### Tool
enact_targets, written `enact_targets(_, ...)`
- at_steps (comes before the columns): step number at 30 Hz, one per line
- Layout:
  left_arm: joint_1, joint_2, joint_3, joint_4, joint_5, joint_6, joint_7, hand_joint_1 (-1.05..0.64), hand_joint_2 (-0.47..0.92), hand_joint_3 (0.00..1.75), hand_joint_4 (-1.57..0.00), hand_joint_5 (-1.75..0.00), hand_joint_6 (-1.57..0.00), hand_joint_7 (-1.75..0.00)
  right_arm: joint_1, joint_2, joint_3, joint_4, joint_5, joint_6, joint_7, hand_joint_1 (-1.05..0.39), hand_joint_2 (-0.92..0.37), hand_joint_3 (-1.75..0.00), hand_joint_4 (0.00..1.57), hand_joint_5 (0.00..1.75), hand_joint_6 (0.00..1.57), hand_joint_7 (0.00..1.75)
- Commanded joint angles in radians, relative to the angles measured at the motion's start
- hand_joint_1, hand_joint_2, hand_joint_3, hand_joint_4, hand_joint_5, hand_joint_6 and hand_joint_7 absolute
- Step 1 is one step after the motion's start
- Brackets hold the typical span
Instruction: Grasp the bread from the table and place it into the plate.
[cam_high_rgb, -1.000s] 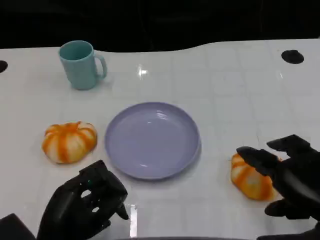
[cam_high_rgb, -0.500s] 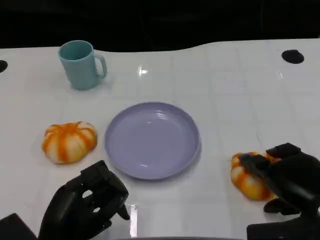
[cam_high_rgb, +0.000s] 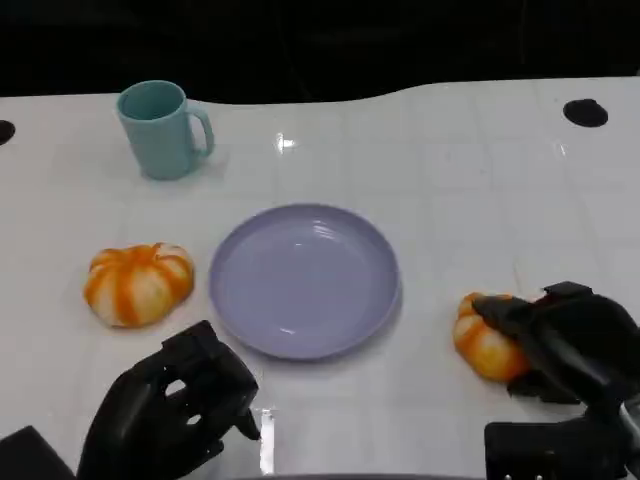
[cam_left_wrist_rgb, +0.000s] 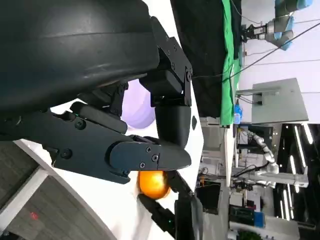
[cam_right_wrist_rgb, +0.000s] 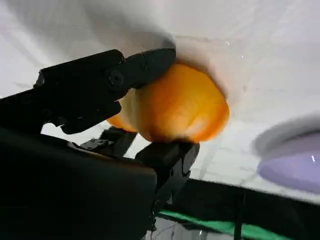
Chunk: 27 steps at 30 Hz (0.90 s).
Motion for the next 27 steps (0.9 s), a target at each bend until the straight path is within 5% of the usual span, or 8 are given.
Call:
enact_targets(1,0.005,0.009,0.006,-0.010,0.003,0.003,0.010,-0.57,0.92,0.31,-0.64,-1.75,-0.59,-1.51,-0.050,-0.019,-0.006,0.093,0.042,-0.093,-0.123,-0.08,-0.87,-0.16,0.91,1.70,1.09,0.73)
enact_targets(3,0.005,0.008,0.006,-0.010,0.003,0.001,0.009,-0.57,0.92,0.31,-0.64,-1.75,-0.58,-1.51,-0.069,-0.025,0.002,0.124,0.037,-0.109,-0.158,-0.08,-0.63,-0.63,0.91,1.74,0.87,1.36)
enact_targets(6,0.006,0.009,0.006,-0.013,0.005,0.003,0.011,-0.57,0.92,0.31,-0.64,-1.75,-0.58,-1.51,-0.088,-0.030,0.008,0.160,0.035,-0.131,-0.204,-0.09,-0.45,-0.93,0.92,1.75,0.77,1.65)
enact_targets(18,0.006,0.004,0.006,-0.004,0.009,-0.010,0.013,-0.56,0.92,0.32,-0.63,-1.75,-0.57,-1.52,-0.126,-0.032,-0.007,0.211,0.068,-0.260,-0.398,-0.10,-0.21,-1.35,1.00,1.75,0.83,1.61)
enact_targets(27,0.008,0.007,0.005,-0.007,0.001,-0.004,0.007,-0.55,0.92,0.33,-0.63,-1.75,-0.57,-1.51,-0.134,-0.002,-0.031,0.099,0.151,-0.289,-0.329,-0.11,-0.21,-1.41,1.01,1.75,0.81,1.66)
